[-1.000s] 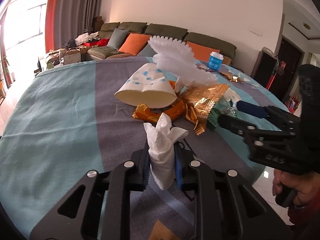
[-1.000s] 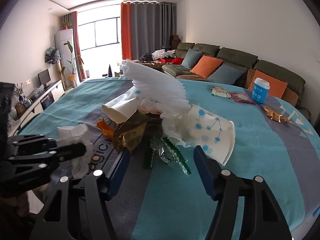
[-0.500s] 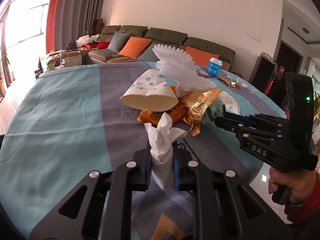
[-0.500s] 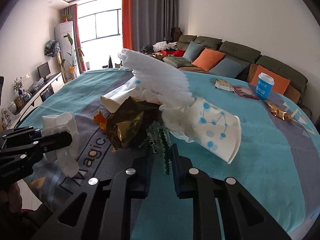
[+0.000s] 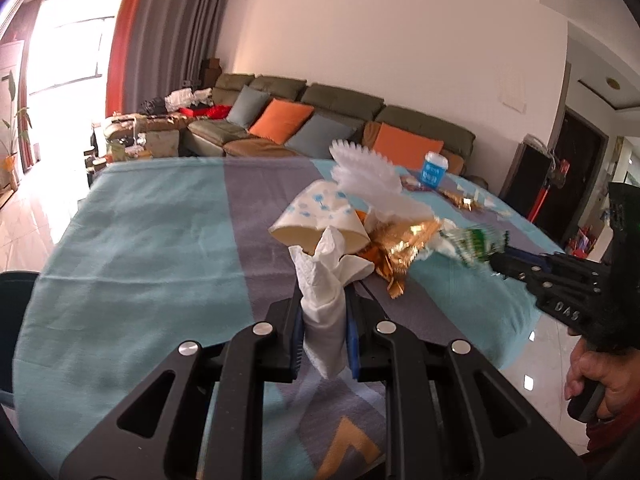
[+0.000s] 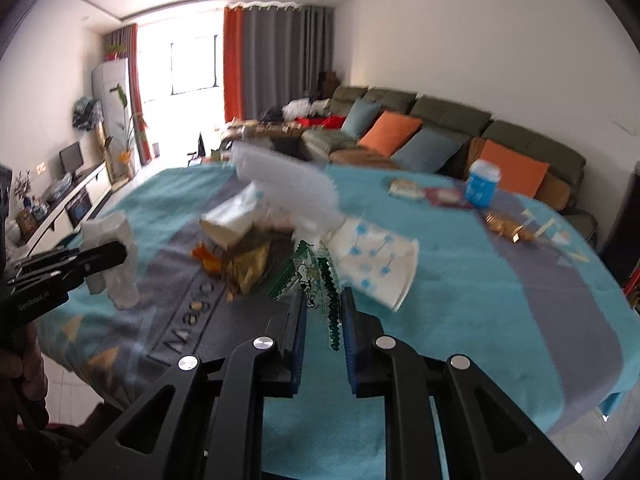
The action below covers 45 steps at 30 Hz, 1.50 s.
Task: Collect trash
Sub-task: 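Lift the tissue with the left tool while the right tool grasps the green wrapper, then carry both items over the teal bin and open both tools to drop them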
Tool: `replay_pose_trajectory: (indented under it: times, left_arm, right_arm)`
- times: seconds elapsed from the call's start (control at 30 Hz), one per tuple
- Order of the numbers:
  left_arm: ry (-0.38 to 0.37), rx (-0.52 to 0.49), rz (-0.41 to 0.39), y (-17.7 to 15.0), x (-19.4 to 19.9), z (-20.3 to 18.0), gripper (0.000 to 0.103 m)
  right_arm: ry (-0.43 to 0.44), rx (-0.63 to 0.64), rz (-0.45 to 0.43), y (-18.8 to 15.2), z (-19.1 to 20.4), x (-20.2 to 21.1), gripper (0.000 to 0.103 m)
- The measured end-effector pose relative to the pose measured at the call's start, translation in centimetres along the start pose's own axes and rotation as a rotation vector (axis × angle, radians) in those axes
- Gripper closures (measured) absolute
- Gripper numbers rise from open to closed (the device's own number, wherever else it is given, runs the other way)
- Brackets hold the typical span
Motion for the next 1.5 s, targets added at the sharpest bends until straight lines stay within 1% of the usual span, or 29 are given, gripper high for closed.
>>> replay_pose_trajectory:
  times: [0.1,0.23,0.43,0.63,0.73,0.8,0.93,1.03,1.2,1.33,1.5]
  left_arm:
    - [0.018,0.003,-0.039,0.8,1.8,0.7,0.086]
    - [0.053,0.007,-0.091,1.6,4.5,1.9,0.086]
    - [0.119,0.03,-0.132,1.9,7.5,4.1,0.086]
    - [0.216,0.055,-0.17,2.4,10.2,7.7,0.086]
    - [0.262,0.074,-0.182,2.6,11.4,9.4,0.086]
    - [0.301,0.092,-0.191,2.7,12.3,11.0,0.086]
    - [0.372,0.103,-0.206,2.8,14.2,13.5,0.085]
    - [0.412,0.116,-0.216,2.9,15.4,15.2,0.085]
    - [0.481,0.133,-0.224,3.1,17.2,17.6,0.085]
    - [0.527,0.149,-0.218,3.0,18.1,19.3,0.084]
    - [0.601,0.183,-0.198,1.9,19.4,22.5,0.083]
  right_arm:
    - [0.004,0.005,-0.055,1.6,0.5,1.4,0.088]
    - [0.047,0.034,-0.106,3.2,2.6,2.4,0.088]
    - [0.158,0.076,-0.156,5.3,7.2,2.5,0.088]
    - [0.289,0.138,-0.188,7.1,12.7,1.9,0.088]
    - [0.344,0.167,-0.189,7.6,14.9,1.4,0.088]
    - [0.398,0.18,-0.183,8.1,16.8,0.9,0.088]
    - [0.465,0.22,-0.188,8.8,20.2,0.7,0.087]
    - [0.531,0.242,-0.185,9.3,22.8,0.5,0.087]
    - [0.602,0.27,-0.174,9.8,26.3,-0.2,0.087]
    - [0.656,0.286,-0.151,10.2,29.0,-1.0,0.087]
    - [0.727,0.323,-0.095,10.1,32.7,-2.3,0.087]
Point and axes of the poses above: each gripper's, at about its wrist camera, not at the fingertips, and x roughly against the way its jaws point, z to its left, y to its top, the point moved 9 cm from there along -x, roughly the way its jaws point, and after that the axes turned 2 degrees about -x, right-handed, at the moved point
